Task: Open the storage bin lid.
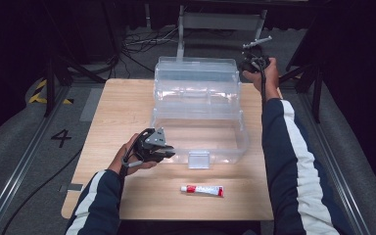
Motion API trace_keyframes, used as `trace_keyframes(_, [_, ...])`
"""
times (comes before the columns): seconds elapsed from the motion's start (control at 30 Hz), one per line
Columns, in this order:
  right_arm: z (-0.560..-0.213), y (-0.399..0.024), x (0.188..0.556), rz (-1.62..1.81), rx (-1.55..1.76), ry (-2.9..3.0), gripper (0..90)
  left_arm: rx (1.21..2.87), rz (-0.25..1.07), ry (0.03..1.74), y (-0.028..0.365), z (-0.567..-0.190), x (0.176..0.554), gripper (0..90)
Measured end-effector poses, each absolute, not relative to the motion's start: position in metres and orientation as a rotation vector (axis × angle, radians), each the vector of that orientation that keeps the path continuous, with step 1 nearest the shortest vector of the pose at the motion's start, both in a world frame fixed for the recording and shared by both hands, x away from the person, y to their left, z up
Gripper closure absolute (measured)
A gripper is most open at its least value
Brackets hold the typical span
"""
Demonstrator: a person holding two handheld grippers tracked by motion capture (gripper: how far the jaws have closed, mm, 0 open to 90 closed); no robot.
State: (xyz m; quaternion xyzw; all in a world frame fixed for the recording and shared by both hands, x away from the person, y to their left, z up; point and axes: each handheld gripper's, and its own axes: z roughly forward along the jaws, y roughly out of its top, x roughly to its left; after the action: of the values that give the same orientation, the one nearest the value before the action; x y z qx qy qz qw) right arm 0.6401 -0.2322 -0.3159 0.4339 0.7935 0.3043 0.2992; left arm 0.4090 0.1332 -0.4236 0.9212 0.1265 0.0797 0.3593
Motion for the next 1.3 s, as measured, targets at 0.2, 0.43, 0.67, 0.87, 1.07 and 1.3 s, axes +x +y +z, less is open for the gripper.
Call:
trace_keyframes(0.2, [-0.312,-0.232,0.612,0.807,1.08,2.142,82.6,2.383,0.225,0.339,0.132,-0.424,0.407,74.1])
trace_keyframes(0.43, [-0.313,-0.238,0.579,0.864,1.035,2.153,82.0,2.398,0.246,0.345,0.131,-0.424,0.406,72.6])
trace_keyframes(0.67, [-0.323,-0.248,0.553,0.911,0.996,2.18,81.8,2.4,0.255,0.352,0.13,-0.424,0.405,72.0])
trace_keyframes(0.87, [-0.326,-0.258,0.527,0.97,0.953,2.189,80.1,2.4,0.266,0.364,0.129,-0.424,0.405,70.7])
trace_keyframes(1.07, [-0.323,-0.265,0.508,1.006,0.915,2.194,76.3,2.405,0.267,0.361,0.129,-0.424,0.405,70.4])
trace_keyframes(1.3, [-0.324,-0.27,0.485,1.034,0.865,2.23,73.1,2.401,0.273,0.363,0.129,-0.424,0.404,70.0])
